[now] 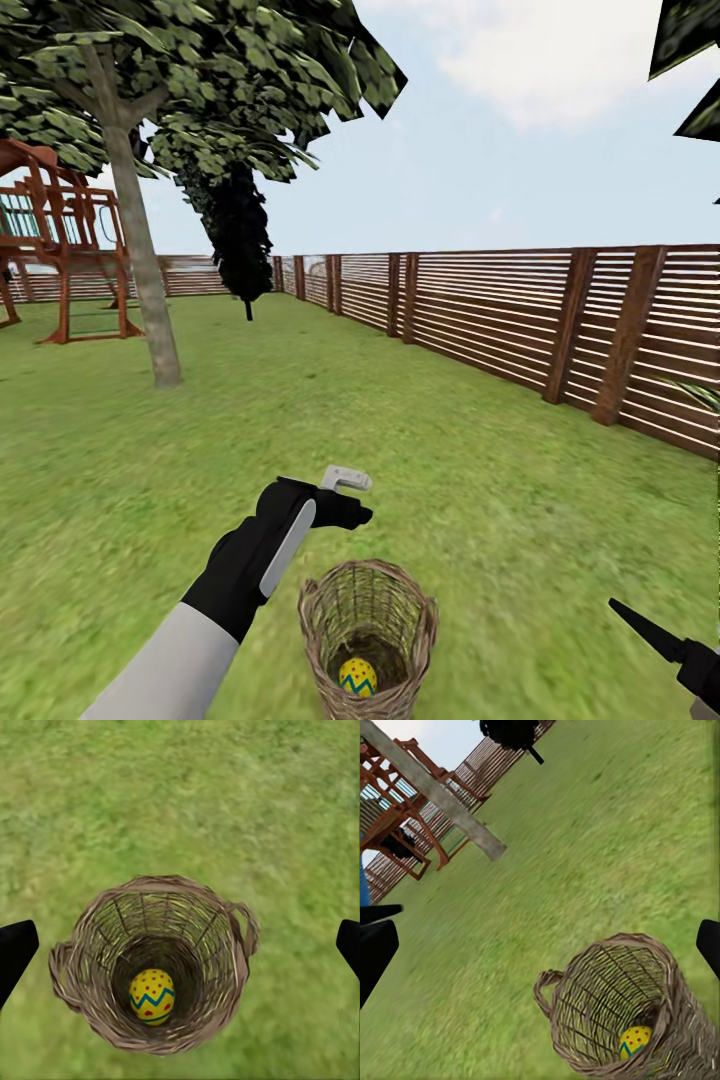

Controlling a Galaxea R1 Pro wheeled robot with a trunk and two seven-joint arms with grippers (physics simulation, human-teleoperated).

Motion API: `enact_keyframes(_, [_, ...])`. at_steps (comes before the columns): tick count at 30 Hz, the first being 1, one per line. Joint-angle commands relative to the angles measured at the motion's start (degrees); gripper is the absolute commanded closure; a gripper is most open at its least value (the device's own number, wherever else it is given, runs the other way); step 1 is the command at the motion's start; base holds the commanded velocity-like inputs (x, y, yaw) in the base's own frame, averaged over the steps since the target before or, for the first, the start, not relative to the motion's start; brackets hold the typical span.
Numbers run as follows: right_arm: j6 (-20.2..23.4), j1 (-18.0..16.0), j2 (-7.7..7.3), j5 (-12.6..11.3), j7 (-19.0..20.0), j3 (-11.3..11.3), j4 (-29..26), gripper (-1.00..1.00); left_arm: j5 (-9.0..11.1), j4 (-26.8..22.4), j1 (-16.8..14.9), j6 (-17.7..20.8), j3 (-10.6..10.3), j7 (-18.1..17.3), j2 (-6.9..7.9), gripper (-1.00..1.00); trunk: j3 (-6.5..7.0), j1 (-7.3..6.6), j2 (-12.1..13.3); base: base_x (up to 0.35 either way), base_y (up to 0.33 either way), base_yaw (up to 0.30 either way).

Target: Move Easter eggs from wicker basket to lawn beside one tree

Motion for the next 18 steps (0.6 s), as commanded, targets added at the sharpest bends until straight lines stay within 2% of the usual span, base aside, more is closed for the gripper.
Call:
enact_keyframes(1, [0.4, 0.0, -0.02, -0.2, 0.0, 0.0, 0.0, -1.00, 0.3, 0.0, 0.0, 0.2, 0.0, 0.2, 0.01, -1.00, -0.13, 0.02, 0.0, 0.191, 0.089, -0.137])
enact_keyframes(6, [1.7, 0.0, -0.14, -0.2, -0.2, 0.0, 0.0, -1.00, 0.3, -0.1, 0.0, 0.1, 0.0, 0.2, 0.01, -1.00, -0.51, 0.02, 0.0, 0.086, 0.040, -0.141])
enact_keyframes(18, [3.3, 0.0, -0.22, -0.3, -2.4, 0.0, 0.0, -1.00, 0.3, -0.1, 0.0, 0.1, -0.1, 0.2, 0.03, -1.00, -1.44, 0.02, 0.0, 0.010, 0.005, -0.144])
